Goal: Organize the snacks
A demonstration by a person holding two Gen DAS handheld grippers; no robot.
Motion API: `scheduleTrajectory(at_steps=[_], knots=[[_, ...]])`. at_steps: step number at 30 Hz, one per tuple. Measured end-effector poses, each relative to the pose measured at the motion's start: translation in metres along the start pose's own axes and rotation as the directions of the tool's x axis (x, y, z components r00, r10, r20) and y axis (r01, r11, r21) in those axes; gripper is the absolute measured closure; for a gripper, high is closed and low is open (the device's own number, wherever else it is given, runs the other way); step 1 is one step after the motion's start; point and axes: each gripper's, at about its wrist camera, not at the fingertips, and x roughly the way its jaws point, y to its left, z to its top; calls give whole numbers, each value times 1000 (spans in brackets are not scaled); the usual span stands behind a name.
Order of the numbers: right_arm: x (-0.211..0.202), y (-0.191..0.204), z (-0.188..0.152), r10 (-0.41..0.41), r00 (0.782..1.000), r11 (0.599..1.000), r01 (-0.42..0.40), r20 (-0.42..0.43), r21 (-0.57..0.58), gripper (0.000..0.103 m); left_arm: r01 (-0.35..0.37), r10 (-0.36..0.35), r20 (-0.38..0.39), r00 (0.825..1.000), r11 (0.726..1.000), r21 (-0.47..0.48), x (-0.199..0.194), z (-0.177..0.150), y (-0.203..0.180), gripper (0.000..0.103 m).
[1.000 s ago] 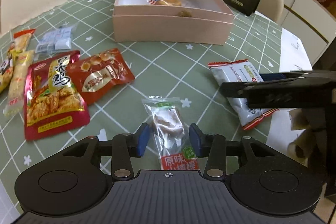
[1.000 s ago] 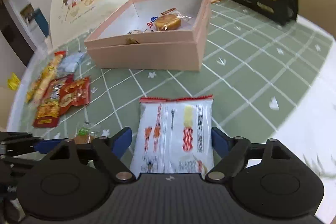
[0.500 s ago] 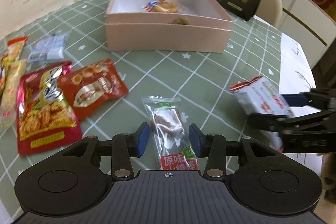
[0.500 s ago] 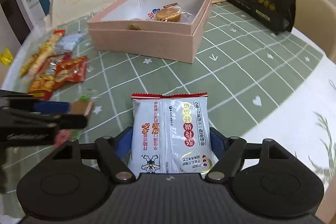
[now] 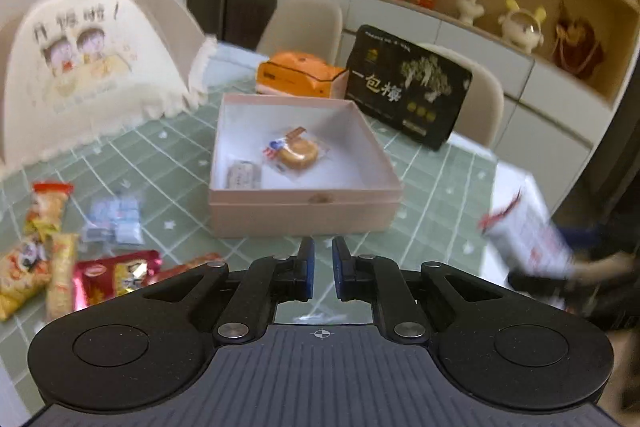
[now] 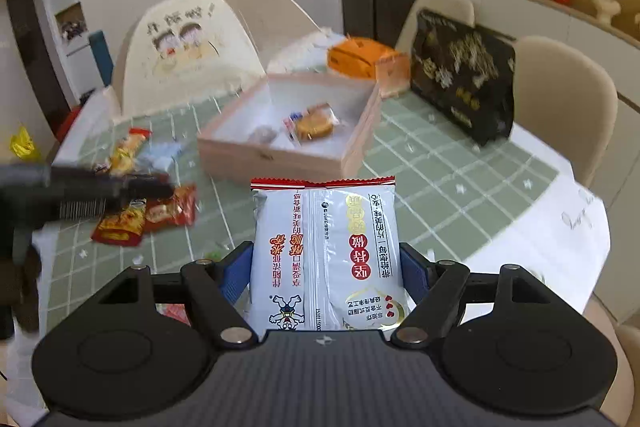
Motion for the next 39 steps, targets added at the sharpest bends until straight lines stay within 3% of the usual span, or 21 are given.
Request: scheduleTrajectory(at_steps=[3,6,9,12,16,18,21,23,25,28,30,33,36,39], knots=[[1,4,6,0,1000,1000,0,-25,3,27,12,-22,-105,994,995,-96,15,2,5,84],[3,11,12,1,998,1000,-2,-61,-13,27,-50,44,-160,986,998,-39,26,-20,-6,83],[3,21,15,-30,998,999,27,-64,-39,27,-34,29,-195,980,999,-21,39,-45,-10,82],[3,31,13,-93,993,996,91,-72,-25,27,-80,88,-216,972,996,49,51,-61,-18,79],[9,34,-1,-125,979,992,129,-160,17,27,-85,104,-177,979,990,110,58,-73,-30,77],[10,37,-9,-177,965,984,179,-195,-3,27,-59,84,-167,982,987,148,59,-76,-36,75],[2,36,-15,-180,960,982,188,-216,13,27,31,-2,-169,986,985,170,62,-79,-42,75],[-2,34,-16,-197,956,979,202,-215,-1,27,89,-56,-231,971,987,135,69,-82,-40,73],[-2,32,-16,-208,954,978,209,-216,-19,27,62,-41,-191,981,993,102,61,-81,-36,74],[1,30,-16,-199,957,980,194,-212,-44,27,21,-18,-89,996,999,29,38,-77,-27,74],[0,26,-17,-163,968,986,152,-189,-71,27,-29,30,-35,999,999,39,27,-76,-24,73],[3,16,-19,-115,977,991,102,-179,-83,27,-90,93,-99,991,995,31,34,-71,-22,74],[8,2,-20,-28,981,997,14,-193,-70,27,-147,168,-187,968,982,122,55,-71,-29,70],[12,-12,-21,21,981,997,-34,-192,-65,27,-145,170,-208,963,981,131,63,-68,-32,63]])
